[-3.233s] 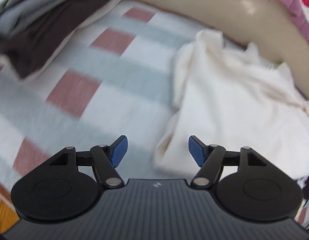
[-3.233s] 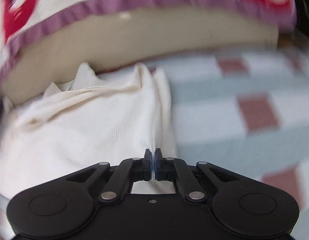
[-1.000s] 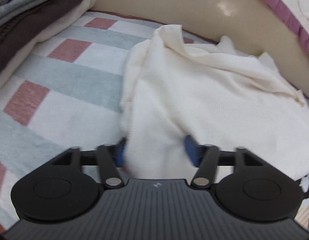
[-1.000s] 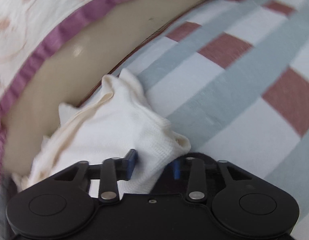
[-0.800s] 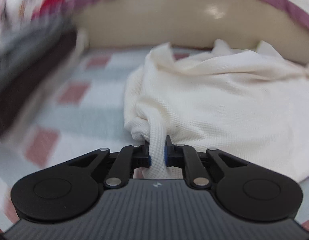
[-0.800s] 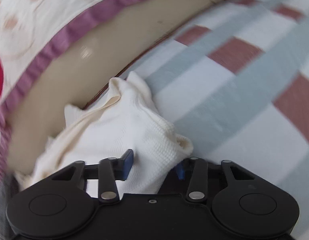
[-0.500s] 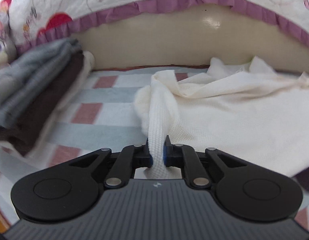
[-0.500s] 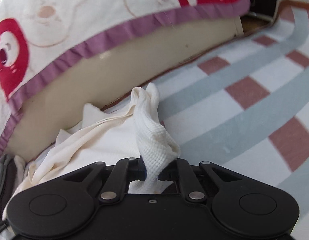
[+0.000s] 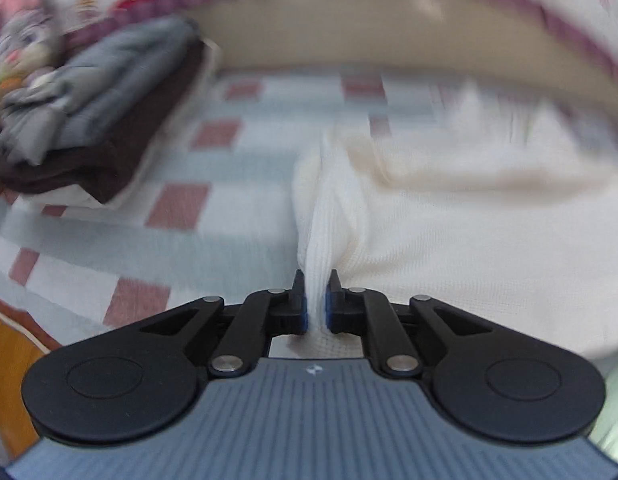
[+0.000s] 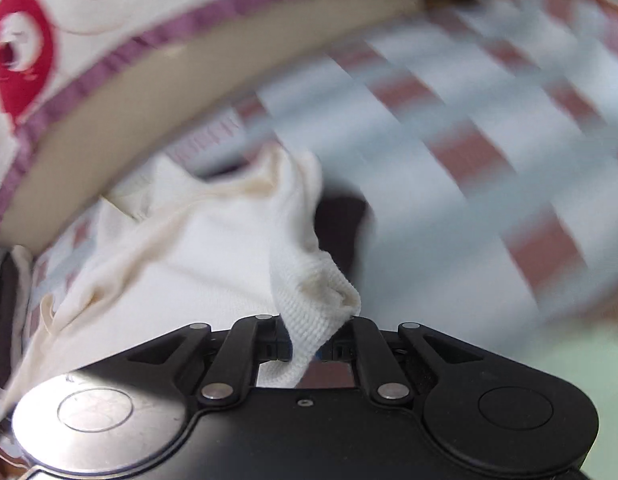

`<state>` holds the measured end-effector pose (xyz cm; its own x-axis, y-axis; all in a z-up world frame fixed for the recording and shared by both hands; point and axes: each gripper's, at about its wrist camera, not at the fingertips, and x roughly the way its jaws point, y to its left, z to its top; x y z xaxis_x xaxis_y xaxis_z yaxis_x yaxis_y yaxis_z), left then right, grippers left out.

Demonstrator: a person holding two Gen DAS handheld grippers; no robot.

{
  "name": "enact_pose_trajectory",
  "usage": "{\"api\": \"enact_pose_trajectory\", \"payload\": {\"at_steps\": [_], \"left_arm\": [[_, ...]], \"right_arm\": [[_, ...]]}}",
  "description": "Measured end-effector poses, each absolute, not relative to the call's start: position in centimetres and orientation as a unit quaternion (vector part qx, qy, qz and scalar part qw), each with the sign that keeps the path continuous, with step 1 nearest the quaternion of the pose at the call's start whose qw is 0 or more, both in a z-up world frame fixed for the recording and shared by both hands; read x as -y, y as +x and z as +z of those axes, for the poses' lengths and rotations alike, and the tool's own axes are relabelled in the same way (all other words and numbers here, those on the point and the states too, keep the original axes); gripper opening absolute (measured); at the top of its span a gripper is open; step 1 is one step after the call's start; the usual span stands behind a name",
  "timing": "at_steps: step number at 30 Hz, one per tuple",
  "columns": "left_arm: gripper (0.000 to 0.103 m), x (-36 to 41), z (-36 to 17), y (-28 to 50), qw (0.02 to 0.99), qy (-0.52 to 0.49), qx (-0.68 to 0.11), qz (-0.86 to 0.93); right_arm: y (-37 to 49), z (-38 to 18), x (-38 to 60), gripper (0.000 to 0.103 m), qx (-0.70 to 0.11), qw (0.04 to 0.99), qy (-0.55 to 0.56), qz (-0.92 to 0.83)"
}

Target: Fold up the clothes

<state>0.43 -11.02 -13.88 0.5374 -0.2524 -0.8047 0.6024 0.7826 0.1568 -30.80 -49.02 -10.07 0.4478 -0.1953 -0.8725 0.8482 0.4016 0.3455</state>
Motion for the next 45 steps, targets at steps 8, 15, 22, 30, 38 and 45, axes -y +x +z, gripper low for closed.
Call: {"api": "enact_pose_trajectory", "payload": {"at_steps": [8, 15, 22, 30, 38, 45], "left_arm": [[0.050, 8.3, -13.3, 3.5, 0.861, 0.162, -0.446, -0.182], [0.059, 8.1, -11.2, 3.9, 0.876, 0.091, -0.398, -0.258], [0.067, 13.8, -10.1, 9.7, 0.847, 0.111, -0.406, -0.325], [0.067, 14.9, -14.5, 15.3, 0.813, -0.028, -0.474, -0.337], [0.066, 13.0, -18.1, 18.1, 0.804, -0.118, -0.459, -0.359], [0.067, 12.2, -18.9, 16.2, 0.796, -0.130, -0.437, -0.398]], "right_arm": [[-32.3, -11.7, 50.0, 0.042, -0.416, 0.692, 0.425, -0.410], [-29.9, -7.6, 49.2, 0.043, -0.403, 0.773, 0.221, -0.438], [-13.7, -4.4, 45.4, 0.043, -0.424, 0.892, 0.045, -0.149], [1.5, -4.8, 37.9, 0.052, -0.546, 0.783, -0.236, 0.180], [9.6, -8.6, 45.2, 0.043, -0.593, 0.799, 0.090, 0.051], [9.2, -14.8, 44.3, 0.039, -0.643, 0.748, 0.149, 0.072]]}}
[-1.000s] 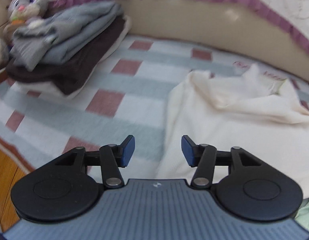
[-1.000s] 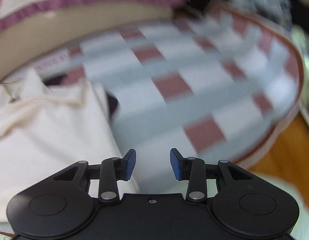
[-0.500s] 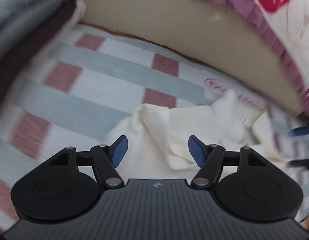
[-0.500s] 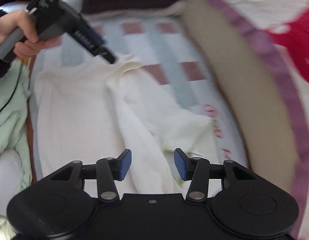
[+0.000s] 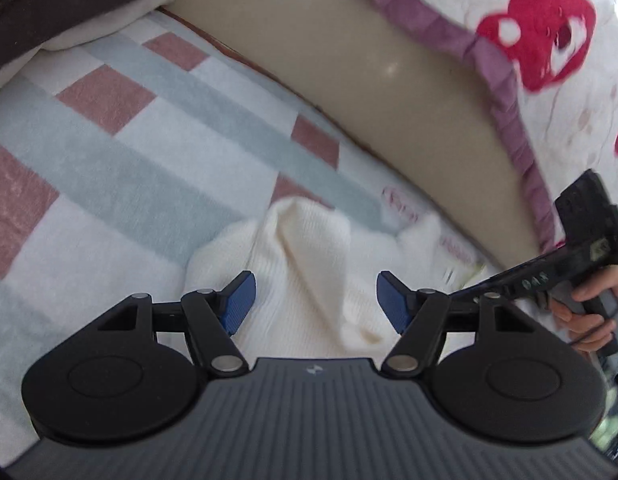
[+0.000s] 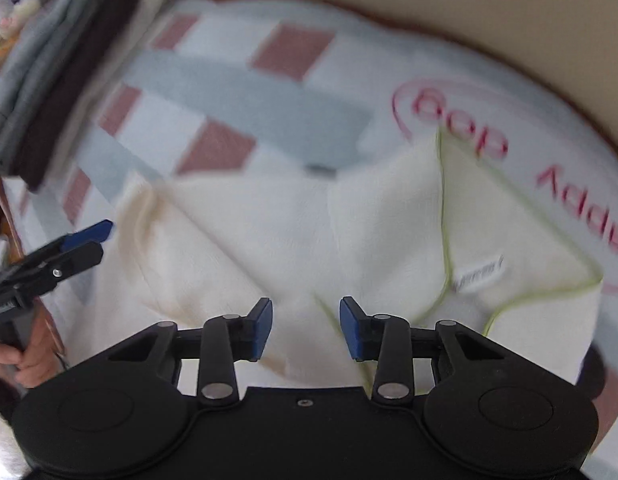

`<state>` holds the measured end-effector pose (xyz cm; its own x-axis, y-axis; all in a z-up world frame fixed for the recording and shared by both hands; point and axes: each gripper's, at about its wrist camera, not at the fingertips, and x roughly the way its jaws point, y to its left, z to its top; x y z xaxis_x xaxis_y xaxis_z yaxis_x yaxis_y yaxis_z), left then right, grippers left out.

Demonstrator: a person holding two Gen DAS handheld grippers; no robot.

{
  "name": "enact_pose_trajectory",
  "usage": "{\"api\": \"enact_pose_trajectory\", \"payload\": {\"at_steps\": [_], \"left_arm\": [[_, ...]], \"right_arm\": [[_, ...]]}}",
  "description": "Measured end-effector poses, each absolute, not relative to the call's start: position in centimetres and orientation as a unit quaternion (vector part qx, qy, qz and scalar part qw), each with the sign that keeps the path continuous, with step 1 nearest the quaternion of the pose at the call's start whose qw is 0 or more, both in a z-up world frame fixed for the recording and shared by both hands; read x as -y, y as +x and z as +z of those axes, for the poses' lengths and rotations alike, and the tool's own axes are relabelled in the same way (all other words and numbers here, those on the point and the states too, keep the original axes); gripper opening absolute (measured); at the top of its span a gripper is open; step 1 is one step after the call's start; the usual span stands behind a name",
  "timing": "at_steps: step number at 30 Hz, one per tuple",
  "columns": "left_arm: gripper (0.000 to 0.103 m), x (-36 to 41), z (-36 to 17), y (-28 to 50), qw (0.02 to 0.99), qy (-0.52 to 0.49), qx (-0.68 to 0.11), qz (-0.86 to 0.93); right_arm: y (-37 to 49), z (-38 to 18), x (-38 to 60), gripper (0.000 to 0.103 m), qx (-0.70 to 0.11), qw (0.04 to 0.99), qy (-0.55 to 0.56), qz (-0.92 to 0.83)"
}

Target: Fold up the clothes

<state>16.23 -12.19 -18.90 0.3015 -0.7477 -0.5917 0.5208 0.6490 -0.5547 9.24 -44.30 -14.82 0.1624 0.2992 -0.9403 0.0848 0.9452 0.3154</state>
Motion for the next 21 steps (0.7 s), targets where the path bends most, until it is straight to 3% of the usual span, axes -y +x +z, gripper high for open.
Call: {"api": "enact_pose_trajectory", "payload": {"at_steps": [5, 14, 16, 18, 19, 21], "left_arm": [[0.067, 13.7, -18.2, 14.9, 0.815, -0.059, -0.420, -0.395], [0.067, 14.9, -18.9, 15.4, 0.819, -0.063, -0.428, -0.377], [0.067, 15.5, -19.0, 15.8, 0.813, -0.065, -0.437, -0.379], [0.067, 16.2, -18.8, 16.4, 0.792, -0.090, -0.455, -0.396], [0.067, 16.6, -18.8, 16.5, 0.788, -0.088, -0.464, -0.395], [0.066, 17.7, -19.1, 16.6, 0.791, -0.062, -0.476, -0.380]], "right_arm": [[3.8, -15.4, 41.8, 0.024, -0.621, 0.770, 0.084, 0.118], [0.0, -13.8, 39.5, 0.025, -0.580, 0.797, -0.014, 0.168], [0.5, -12.1, 40.3, 0.028, -0.564, 0.807, -0.010, 0.175], [1.6, -10.6, 41.3, 0.042, -0.535, 0.824, 0.016, 0.186], [2.4, -10.2, 41.9, 0.056, -0.519, 0.833, 0.034, 0.189], [4.4, -11.1, 43.2, 0.059, -0.529, 0.830, 0.063, 0.167]]}}
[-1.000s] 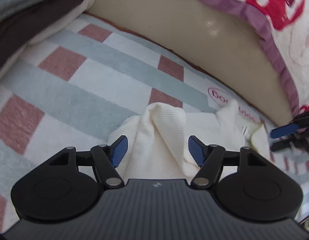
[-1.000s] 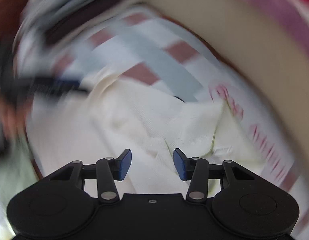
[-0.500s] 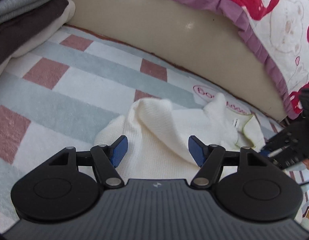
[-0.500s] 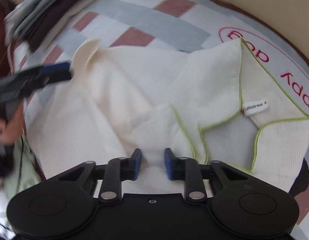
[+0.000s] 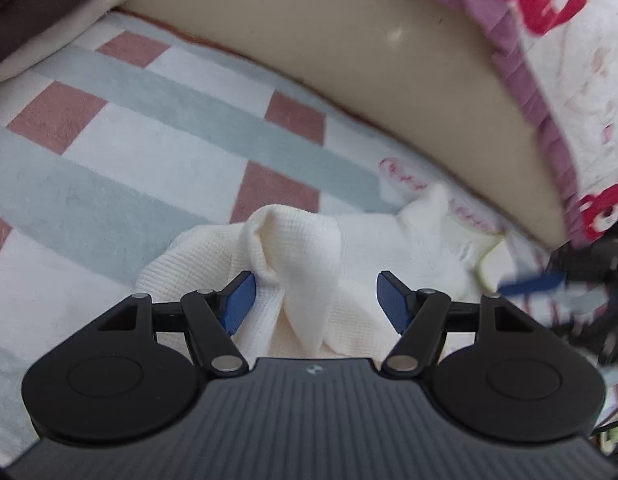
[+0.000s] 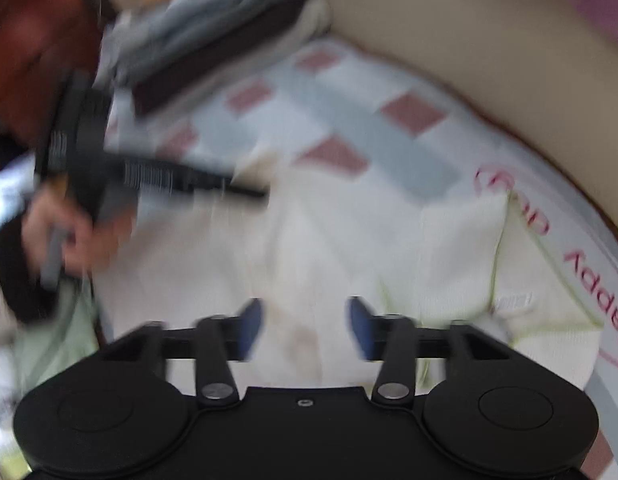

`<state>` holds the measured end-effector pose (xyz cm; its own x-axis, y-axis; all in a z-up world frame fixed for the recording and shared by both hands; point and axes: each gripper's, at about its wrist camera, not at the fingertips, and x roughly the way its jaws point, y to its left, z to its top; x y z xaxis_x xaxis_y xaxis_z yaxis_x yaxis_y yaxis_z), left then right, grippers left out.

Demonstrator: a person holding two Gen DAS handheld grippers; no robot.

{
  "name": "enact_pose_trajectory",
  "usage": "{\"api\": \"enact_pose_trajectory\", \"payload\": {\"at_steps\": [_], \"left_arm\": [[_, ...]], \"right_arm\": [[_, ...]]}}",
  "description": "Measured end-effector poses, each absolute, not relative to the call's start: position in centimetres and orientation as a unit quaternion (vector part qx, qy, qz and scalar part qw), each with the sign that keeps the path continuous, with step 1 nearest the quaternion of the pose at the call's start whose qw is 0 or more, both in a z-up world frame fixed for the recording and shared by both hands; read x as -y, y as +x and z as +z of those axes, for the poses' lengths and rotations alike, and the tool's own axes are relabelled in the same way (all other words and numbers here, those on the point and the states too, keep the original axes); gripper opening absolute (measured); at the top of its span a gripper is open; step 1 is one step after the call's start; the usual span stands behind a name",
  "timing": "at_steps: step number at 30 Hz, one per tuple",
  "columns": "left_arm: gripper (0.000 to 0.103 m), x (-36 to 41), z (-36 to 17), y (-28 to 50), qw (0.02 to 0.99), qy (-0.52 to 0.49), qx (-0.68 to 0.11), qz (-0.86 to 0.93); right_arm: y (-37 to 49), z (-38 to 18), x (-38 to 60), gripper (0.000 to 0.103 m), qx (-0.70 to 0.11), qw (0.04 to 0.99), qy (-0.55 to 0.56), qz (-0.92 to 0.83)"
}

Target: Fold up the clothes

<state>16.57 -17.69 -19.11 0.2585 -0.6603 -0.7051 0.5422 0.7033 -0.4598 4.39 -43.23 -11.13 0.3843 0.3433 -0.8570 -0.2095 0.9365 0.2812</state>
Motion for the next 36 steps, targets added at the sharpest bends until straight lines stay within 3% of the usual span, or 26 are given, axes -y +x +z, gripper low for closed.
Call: {"api": "enact_pose_trajectory", "payload": {"at_steps": [3, 5, 6, 7, 8, 14, 19, 24, 28, 31, 36], "left_arm": [[0.062, 18.7, -19.8, 16.0, 0.808, -0.030, -0.461, -0.366], [0.039, 19.1, -19.7, 15.4, 0.825, 0.001, -0.445, -0.348], [0.019, 19.5, -19.5, 15.0, 0.835, 0.030, -0.436, -0.335], [0.010, 19.5, -19.4, 14.8, 0.841, 0.047, -0.429, -0.327], [0.009, 19.2, -19.2, 14.7, 0.844, 0.043, -0.424, -0.327], [0.008, 17.3, -17.4, 15.3, 0.860, -0.025, -0.397, -0.319], [0.008, 16.7, -16.1, 15.0, 0.877, -0.032, -0.366, -0.309], [0.008, 16.7, -17.0, 15.7, 0.869, -0.042, -0.388, -0.305], [0.008, 16.5, -17.7, 16.1, 0.866, -0.047, -0.400, -0.297], [0.008, 16.2, -17.7, 16.1, 0.866, -0.055, -0.400, -0.294], [0.008, 16.2, -17.7, 16.1, 0.864, -0.055, -0.400, -0.300]], "right_arm": [[7.0, -13.3, 45.2, 0.059, -0.559, 0.811, 0.109, 0.134], [7.6, -15.5, 46.2, 0.059, -0.585, 0.790, 0.138, 0.119], [7.5, -16.5, 46.5, 0.055, -0.591, 0.785, 0.148, 0.114], [7.0, -16.9, 46.4, 0.029, -0.586, 0.788, 0.148, 0.117], [6.3, -16.7, 46.0, 0.011, -0.572, 0.801, 0.130, 0.121], [2.4, -12.4, 45.0, 0.010, -0.459, 0.882, 0.048, 0.093], [1.8, -11.0, 47.1, 0.009, -0.454, 0.889, 0.026, 0.055], [3.5, -12.7, 48.9, 0.018, -0.503, 0.862, 0.001, -0.058], [2.1, -11.4, 51.0, 0.027, -0.481, 0.873, 0.053, -0.053], [-0.3, -10.0, 51.7, 0.046, -0.466, 0.881, 0.070, -0.032], [-3.7, -9.4, 51.1, 0.047, -0.488, 0.870, 0.058, 0.045]]}}
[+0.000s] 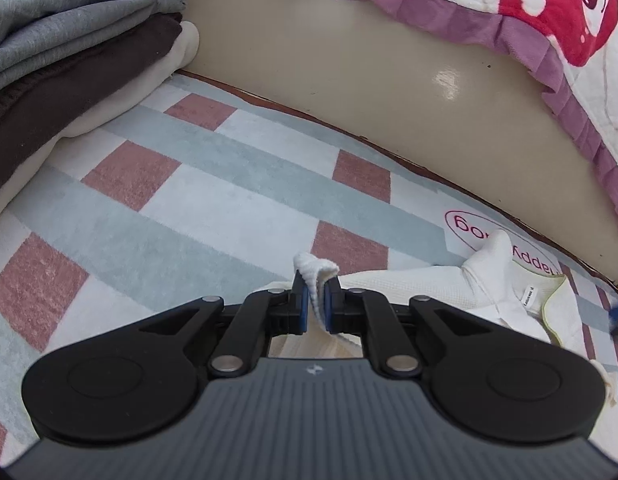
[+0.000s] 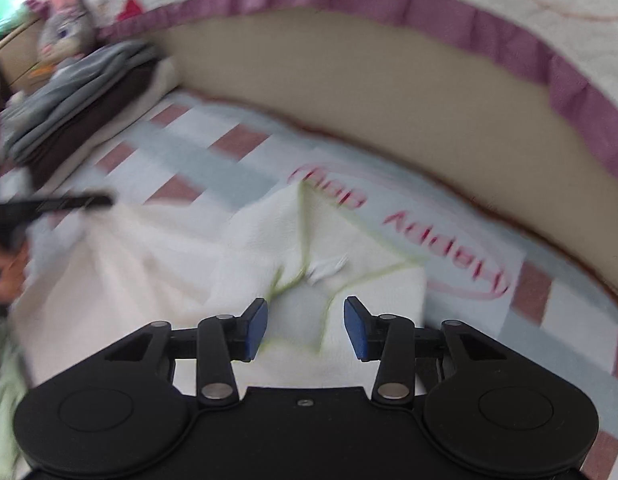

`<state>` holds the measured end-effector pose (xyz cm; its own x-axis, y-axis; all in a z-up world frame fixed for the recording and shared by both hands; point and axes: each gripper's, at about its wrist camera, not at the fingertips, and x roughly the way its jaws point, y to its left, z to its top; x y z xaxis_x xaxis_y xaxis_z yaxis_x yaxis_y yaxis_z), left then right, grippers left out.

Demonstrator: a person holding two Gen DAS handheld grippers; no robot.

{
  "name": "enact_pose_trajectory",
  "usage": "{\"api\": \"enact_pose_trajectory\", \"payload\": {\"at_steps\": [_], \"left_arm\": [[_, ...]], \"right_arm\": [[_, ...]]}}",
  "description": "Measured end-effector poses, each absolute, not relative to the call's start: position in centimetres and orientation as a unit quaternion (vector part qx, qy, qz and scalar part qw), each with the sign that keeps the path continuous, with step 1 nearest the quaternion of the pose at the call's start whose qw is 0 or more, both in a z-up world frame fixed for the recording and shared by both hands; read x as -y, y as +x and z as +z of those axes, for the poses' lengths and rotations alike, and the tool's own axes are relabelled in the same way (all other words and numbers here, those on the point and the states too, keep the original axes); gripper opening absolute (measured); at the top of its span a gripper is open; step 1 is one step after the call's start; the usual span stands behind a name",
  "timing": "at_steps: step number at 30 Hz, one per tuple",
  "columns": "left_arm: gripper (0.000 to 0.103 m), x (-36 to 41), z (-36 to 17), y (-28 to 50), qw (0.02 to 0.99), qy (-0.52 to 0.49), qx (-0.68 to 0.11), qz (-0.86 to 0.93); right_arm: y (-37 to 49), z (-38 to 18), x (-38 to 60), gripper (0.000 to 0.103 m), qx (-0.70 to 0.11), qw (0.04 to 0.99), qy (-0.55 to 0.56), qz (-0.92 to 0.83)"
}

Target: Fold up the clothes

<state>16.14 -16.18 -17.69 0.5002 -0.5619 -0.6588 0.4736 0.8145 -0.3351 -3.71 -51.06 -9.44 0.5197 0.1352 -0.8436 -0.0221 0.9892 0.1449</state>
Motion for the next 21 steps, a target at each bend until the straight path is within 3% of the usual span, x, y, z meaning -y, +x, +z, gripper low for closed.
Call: {"api": "enact_pose_trajectory", "payload": {"at_steps": [7, 8, 9, 14, 19, 21], "left_arm": [[0.006, 16.7, -17.7, 16.2, 0.858, -0.030, -0.404, -0.316], [0.003, 17.1, -17.7, 16.0, 0.858, -0.011, -0.401, -0.320], [0.003, 17.5, -17.6, 15.8, 0.858, 0.009, -0.399, -0.325], [0.003, 17.7, -15.4, 16.3, 0.868, 0.017, -0.376, -0.324], [0.003, 18.7, -14.3, 18.7, 0.869, -0.034, -0.394, -0.297], [0.008, 19.4, -15.5, 18.7, 0.873, -0.022, -0.400, -0.278]], "right_arm": [[-5.1, -13.5, 48.0, 0.044, -0.544, 0.832, -0.100, 0.038], [-5.0, -14.2, 48.2, 0.017, -0.545, 0.830, -0.109, 0.034], [-4.9, -14.7, 48.5, 0.000, -0.544, 0.830, -0.117, 0.031], [-5.7, -12.1, 53.0, 0.002, -0.467, 0.883, -0.054, -0.005], [-4.7, -11.8, 56.1, 0.002, -0.477, 0.877, -0.007, -0.058], [-3.8, -12.7, 56.0, 0.003, -0.494, 0.865, -0.009, -0.085]]}}
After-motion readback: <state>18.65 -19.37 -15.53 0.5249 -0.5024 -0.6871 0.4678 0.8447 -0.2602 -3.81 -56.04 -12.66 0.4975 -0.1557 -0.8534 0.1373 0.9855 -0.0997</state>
